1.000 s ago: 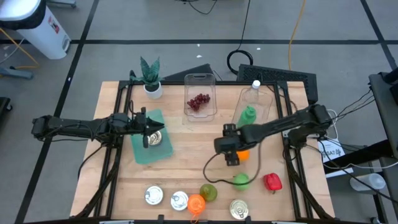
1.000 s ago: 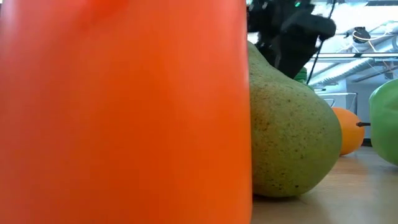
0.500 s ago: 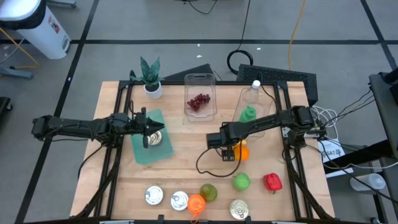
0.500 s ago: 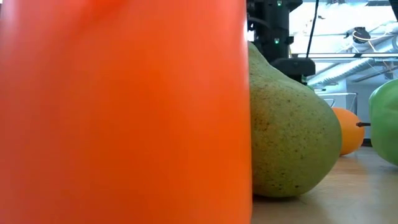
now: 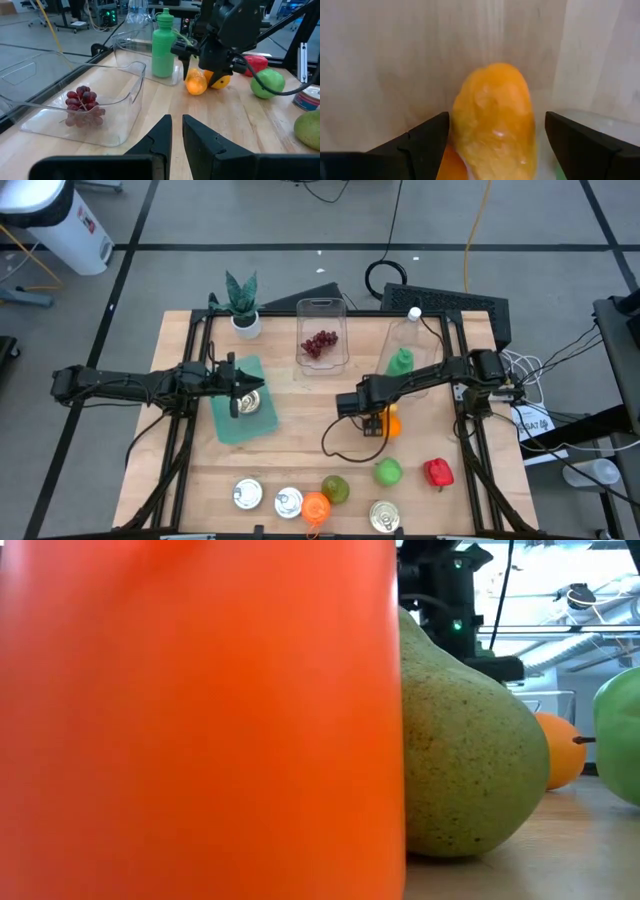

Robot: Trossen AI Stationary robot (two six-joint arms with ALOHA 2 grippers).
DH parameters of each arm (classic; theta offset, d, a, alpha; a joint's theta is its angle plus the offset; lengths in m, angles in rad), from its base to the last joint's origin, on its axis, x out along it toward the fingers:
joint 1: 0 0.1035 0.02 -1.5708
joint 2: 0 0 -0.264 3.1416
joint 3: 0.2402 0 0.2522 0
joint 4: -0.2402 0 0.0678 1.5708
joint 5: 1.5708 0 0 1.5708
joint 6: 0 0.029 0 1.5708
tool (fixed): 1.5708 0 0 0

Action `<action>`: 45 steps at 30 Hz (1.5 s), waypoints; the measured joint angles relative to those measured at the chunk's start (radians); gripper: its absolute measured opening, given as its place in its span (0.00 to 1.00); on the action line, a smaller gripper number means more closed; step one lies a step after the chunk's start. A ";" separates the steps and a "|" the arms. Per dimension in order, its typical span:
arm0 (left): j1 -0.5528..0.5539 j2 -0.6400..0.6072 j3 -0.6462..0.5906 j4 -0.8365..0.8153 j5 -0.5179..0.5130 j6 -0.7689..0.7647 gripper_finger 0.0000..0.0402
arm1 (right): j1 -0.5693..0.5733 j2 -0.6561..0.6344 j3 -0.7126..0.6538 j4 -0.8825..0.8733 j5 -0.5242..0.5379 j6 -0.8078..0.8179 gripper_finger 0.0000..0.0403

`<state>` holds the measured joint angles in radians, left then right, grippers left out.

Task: Pick & Place Food Item
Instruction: Put the mango into the left transparent bin, then put the red bell pepper into the left transparent bin

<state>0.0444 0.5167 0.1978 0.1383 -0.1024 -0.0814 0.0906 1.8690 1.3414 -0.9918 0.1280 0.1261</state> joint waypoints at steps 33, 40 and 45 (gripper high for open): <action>0.000 0.000 0.000 -0.003 0.006 -0.002 0.13 | 0.106 -0.160 0.103 0.055 -0.107 -0.109 0.30; 0.000 0.000 0.000 -0.017 0.008 -0.010 0.13 | 0.281 -0.273 0.103 0.036 -0.126 -0.007 0.43; 0.000 0.000 0.000 -0.016 0.020 -0.011 0.13 | 0.389 -0.263 0.103 0.007 -0.015 0.099 0.60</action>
<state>0.0441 0.5171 0.1978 0.1227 -0.0822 -0.0929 0.4798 1.6060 1.4445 -0.9852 0.1131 0.2248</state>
